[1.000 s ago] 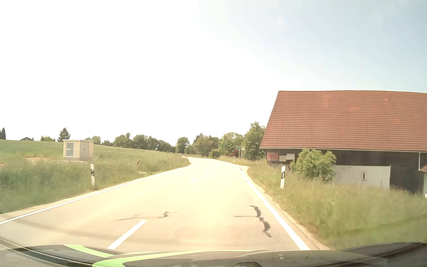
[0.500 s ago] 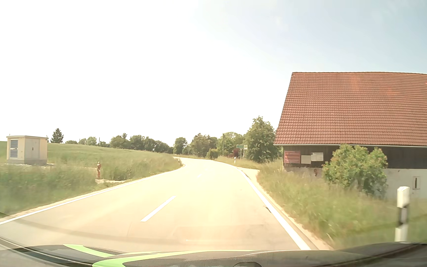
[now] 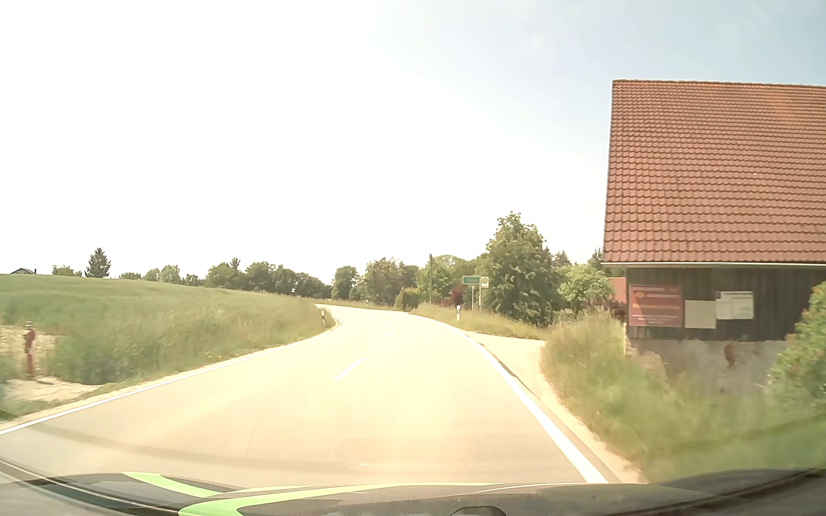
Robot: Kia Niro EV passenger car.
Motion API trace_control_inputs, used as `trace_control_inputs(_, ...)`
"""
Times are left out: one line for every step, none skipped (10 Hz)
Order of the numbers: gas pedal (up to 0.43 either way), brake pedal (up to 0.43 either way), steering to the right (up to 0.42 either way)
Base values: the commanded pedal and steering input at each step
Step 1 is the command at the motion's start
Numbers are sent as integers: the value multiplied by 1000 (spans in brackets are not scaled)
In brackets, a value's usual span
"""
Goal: Follow the waypoints while adhering to traffic rules and regulations
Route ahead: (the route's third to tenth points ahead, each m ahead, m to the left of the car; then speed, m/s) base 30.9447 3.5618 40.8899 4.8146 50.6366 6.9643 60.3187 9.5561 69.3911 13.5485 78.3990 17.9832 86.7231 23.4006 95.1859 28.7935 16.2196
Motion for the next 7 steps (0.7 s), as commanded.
trace_control_inputs(79, 0, -3)
trace_control_inputs(79, 0, -4)
trace_control_inputs(79, 0, -6)
trace_control_inputs(79, 0, -9)
trace_control_inputs(79, 0, -11)
trace_control_inputs(79, 0, -12)
trace_control_inputs(79, 0, -11)
